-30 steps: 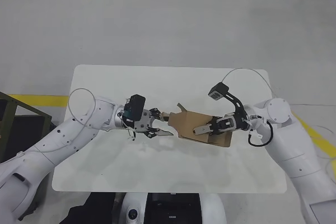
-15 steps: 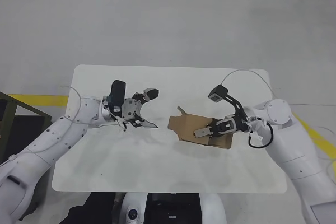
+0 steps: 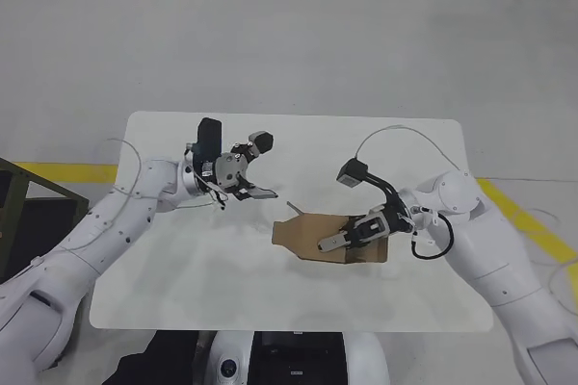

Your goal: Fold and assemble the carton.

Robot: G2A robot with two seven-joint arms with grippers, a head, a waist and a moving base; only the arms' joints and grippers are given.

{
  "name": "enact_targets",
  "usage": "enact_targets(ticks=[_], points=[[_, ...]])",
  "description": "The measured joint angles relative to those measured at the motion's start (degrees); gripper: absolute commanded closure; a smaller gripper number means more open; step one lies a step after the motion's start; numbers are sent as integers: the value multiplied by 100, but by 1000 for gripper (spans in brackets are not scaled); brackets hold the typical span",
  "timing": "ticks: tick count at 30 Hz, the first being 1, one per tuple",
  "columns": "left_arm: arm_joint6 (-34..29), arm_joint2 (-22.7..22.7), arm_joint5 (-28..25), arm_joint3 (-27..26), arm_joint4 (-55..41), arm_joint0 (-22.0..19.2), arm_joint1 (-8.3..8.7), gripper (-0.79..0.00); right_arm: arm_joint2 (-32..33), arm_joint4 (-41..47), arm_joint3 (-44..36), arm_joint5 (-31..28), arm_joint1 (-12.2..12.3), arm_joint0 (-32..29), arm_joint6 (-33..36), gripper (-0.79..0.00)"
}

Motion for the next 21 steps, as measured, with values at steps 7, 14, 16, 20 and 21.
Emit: enact_targets(ticks=[7, 14, 16, 20, 21], points=[[-637, 134, -143, 244, -422, -135, -269, -785, -276, -15, 54, 0, -24, 148, 0, 0], [-843, 110, -275, 285, -280, -145, -413, -785, -405, 76, 152, -3, -59, 249, -2, 0], [-833, 76, -308, 258, -197, -120, -437, -785, -387, 88, 195, -21, -61, 264, -21, 0], [-743, 3, -312, 180, -45, -42, -452, -785, -303, 126, 260, -50, -49, 263, -50, 0], [-709, -19, -312, 152, -1, -11, -449, -785, -272, 139, 269, -53, -42, 257, -53, 0]])
